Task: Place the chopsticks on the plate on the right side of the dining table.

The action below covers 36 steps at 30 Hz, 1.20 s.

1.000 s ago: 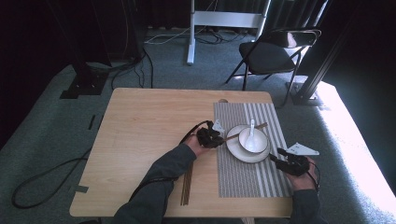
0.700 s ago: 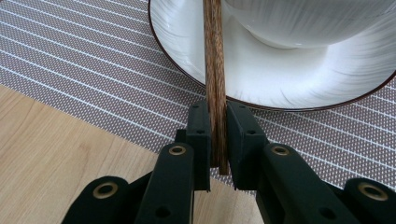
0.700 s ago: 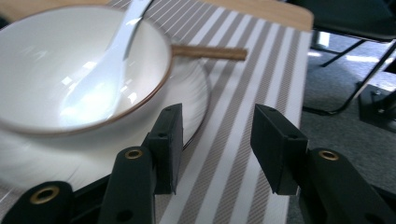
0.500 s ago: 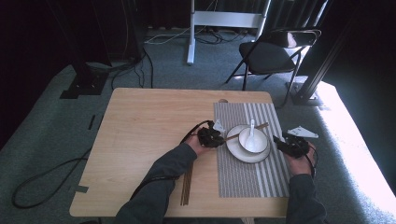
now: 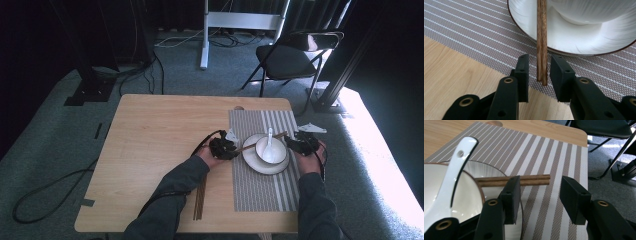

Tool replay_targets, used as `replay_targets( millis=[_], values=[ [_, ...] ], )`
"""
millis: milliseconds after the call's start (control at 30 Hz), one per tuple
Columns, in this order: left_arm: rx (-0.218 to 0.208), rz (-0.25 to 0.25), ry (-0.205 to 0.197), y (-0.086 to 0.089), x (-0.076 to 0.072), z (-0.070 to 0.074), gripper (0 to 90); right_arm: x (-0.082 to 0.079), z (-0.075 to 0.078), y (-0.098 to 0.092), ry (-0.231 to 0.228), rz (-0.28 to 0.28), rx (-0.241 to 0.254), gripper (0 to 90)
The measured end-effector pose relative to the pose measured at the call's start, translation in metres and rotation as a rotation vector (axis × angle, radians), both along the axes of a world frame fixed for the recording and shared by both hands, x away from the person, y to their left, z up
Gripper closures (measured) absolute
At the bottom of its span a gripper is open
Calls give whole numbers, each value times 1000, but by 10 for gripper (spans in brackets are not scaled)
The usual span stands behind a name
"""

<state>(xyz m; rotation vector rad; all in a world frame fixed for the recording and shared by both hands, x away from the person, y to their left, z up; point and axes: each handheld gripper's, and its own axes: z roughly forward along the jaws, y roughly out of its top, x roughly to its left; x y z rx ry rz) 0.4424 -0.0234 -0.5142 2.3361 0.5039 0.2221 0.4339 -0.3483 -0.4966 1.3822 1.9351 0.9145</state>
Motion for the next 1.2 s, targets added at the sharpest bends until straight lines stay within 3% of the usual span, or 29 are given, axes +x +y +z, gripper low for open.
replay_targets(
  millis=[533, 933, 1200],
  values=[
    [9, 37, -36, 7, -12, -2, 673, 27, -6, 10, 24, -47, 37, 465],
    [-4, 67, -53, 10, -14, -1, 687, 41, -4, 18, 55, -55, 20, 456],
    [17, 59, -66, 7, -15, 0, 701, 46, -9, 20, 86, -60, 5, 458]
  ],
)
